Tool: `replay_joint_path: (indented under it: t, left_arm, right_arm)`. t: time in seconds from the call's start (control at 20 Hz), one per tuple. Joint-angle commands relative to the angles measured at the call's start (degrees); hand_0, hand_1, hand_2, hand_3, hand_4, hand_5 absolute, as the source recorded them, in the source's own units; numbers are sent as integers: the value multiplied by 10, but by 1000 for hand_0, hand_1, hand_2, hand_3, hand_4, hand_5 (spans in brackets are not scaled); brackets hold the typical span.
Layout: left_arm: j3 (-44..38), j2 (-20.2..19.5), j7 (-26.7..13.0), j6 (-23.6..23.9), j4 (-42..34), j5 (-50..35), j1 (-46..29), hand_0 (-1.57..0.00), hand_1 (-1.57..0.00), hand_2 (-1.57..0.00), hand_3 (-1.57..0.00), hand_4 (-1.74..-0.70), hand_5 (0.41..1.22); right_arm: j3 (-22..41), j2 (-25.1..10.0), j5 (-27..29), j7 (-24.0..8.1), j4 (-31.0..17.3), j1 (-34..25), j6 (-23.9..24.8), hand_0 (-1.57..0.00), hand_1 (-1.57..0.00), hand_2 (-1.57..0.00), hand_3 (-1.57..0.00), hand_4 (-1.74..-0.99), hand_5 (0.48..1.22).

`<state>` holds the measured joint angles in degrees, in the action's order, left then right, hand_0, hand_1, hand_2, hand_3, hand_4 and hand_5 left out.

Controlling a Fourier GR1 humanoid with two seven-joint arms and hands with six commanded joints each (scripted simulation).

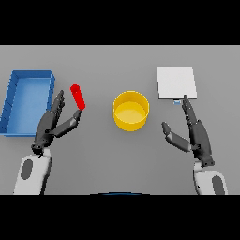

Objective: Pick up the red beaker and tilt it to pour out 1 green nut into yellow bowl. Pick up the yellow bowl and place it on the metallic measuring scale.

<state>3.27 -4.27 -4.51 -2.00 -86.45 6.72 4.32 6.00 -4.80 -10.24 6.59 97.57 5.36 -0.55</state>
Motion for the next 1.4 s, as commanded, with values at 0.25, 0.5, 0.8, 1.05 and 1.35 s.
replay_joint_path:
  t: [0.25, 0.5, 0.8, 1.05, 1.35]
  left_arm:
    - [-20, -2, 48, -1, 135, 11, 104, 1, 1, 1, 1, -1183, 637]
    - [-26, -5, 66, 5, 197, 26, 157, 1, 1, 1, 1, -1197, 657]
    - [-39, 5, 77, 30, 281, 40, 210, 1, 1, 1, 1, -1207, 673]
    - [-72, 20, 137, 36, 340, 13, 246, 1, 1, 1, 1, -1285, 708]
    - [-99, 35, 170, 75, 403, 8, 283, -551, -588, -662, -728, -1471, 943]
  right_arm:
    - [-4, -6, 3, 4, -1, 0, -5, 1, 1, 1, 1, -1227, 625]
    - [-3, -3, 6, -7, 12, 8, -3, 1, 1, 1, 1, -1227, 630]
    - [-14, -6, 14, -13, 0, 3, -2, 1, 1, 1, 1, -1240, 639]
    - [-8, -2, 10, -14, 7, 9, -1, 1, 1, 1, 1, -1246, 645]
    - [-10, -5, 12, -14, 16, 12, -2, 1, 1, 1, 1, -1237, 648]
